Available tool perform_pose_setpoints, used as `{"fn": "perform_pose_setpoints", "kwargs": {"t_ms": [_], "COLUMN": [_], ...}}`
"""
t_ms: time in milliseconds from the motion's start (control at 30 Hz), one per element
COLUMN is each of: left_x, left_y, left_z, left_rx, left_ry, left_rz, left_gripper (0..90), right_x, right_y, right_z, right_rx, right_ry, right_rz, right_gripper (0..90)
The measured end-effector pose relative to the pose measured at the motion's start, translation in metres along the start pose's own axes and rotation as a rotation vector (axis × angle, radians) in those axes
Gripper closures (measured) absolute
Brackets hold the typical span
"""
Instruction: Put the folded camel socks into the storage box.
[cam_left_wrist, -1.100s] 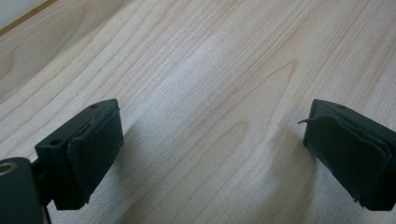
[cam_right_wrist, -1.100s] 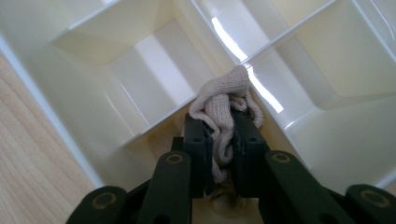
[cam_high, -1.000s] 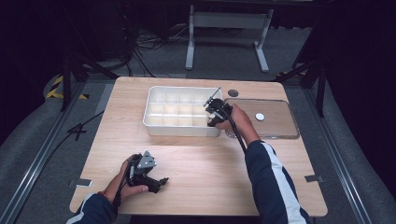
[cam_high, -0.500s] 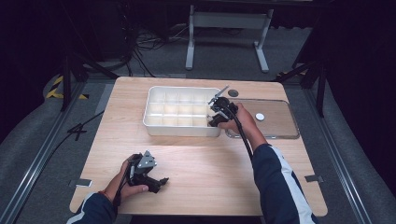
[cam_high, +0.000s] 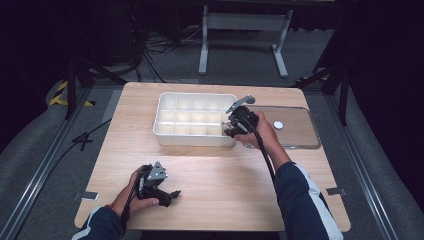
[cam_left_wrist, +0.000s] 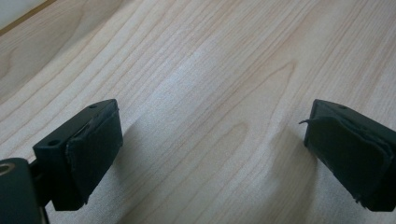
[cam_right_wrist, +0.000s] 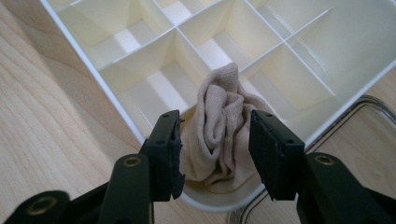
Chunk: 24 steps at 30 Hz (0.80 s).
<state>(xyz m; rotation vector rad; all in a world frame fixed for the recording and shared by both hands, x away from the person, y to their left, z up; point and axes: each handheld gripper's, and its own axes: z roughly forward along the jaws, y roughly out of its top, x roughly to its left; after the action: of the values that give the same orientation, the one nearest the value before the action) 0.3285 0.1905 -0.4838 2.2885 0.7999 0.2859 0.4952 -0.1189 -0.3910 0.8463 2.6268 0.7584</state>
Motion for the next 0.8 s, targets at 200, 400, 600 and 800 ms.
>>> {"fn": "perform_pose_setpoints", "kwargs": {"t_ms": [200,400,600,800], "left_x": [0.0,0.0,0.0,0.0], "left_y": [0.0,0.0,0.0,0.0], "left_z": [0.0,0.0,0.0,0.0], "left_rx": [0.001,0.001,0.003,0.003], "left_ry": [0.006,0.004,0.005,0.004], "left_rz": [0.001,0.001,0.004,0.004], "left_gripper": [4.4,4.3,4.3,4.3], "right_x": [0.001,0.003,0.007,0.009], "right_y": [-0.002,-0.003,-0.007,-0.013], "right_z": [-0.011,-0.019,-0.025,-0.034], "right_rx": [-0.037,-0.057,-0.062,-0.069], "right_ry": [0.007,0.023,0.014,0.011], "right_rz": [0.007,-0.008,-0.016,-0.033], "right_gripper": [52.6,54.8,53.3,51.9]}}
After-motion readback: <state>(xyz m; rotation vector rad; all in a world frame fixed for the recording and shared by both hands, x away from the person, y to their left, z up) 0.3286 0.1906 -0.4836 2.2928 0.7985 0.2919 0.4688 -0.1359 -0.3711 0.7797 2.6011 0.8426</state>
